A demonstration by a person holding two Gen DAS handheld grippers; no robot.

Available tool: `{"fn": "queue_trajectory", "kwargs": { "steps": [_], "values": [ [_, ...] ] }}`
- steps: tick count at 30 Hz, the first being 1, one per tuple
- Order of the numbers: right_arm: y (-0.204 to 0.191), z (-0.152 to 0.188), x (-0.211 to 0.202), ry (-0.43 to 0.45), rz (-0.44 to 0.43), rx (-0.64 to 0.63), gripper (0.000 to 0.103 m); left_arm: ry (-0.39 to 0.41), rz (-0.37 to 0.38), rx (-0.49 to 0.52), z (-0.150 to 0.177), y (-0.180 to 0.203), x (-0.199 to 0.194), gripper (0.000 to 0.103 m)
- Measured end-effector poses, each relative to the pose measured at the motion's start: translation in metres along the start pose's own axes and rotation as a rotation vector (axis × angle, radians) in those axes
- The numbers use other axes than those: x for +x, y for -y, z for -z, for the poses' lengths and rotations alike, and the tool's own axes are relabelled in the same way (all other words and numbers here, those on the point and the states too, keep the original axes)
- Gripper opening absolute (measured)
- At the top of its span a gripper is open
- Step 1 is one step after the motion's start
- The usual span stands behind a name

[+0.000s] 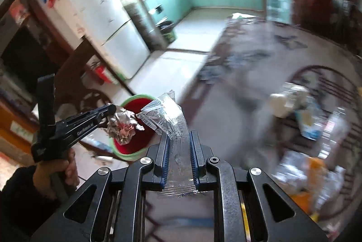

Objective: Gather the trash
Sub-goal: 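Carry both items to the red bin and open both tools to drop them, then return both tools to the trash pile on the table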

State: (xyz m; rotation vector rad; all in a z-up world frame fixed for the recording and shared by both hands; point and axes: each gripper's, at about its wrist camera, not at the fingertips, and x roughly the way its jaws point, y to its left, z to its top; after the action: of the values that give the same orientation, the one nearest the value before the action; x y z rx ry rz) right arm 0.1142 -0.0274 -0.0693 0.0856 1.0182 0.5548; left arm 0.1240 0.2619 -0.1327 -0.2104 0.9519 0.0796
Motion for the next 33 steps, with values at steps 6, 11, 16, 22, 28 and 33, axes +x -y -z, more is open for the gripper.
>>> {"fn": "queue_trajectory", "kwargs": {
  "steps": [6,11,16,22,28,33],
  "values": [
    [-0.045,-0.017,0.069,-0.082,-0.071,-0.056,0.017,0.004,-0.093,-0.046,0.0,-0.051,0.009,0.002],
    [-0.064,-0.031,0.095,-0.081,-0.074,-0.111,0.021,0.019,-0.145,-0.075,-0.006,-0.062,0.022,0.003],
    [-0.077,-0.032,0.093,-0.038,-0.108,-0.146,0.086,0.019,-0.191,-0.081,-0.014,-0.062,0.029,0.047],
    [-0.055,-0.019,0.056,0.002,-0.134,-0.054,0.087,0.052,-0.158,-0.055,-0.01,-0.04,0.011,0.051],
    [-0.002,0.009,0.003,0.048,-0.034,0.045,0.087,0.059,-0.085,0.055,0.002,0.025,-0.005,0.052],
    [0.048,0.035,-0.041,0.057,0.081,0.088,0.087,0.043,0.033,0.136,0.017,0.1,-0.012,0.052]
  ]
}}
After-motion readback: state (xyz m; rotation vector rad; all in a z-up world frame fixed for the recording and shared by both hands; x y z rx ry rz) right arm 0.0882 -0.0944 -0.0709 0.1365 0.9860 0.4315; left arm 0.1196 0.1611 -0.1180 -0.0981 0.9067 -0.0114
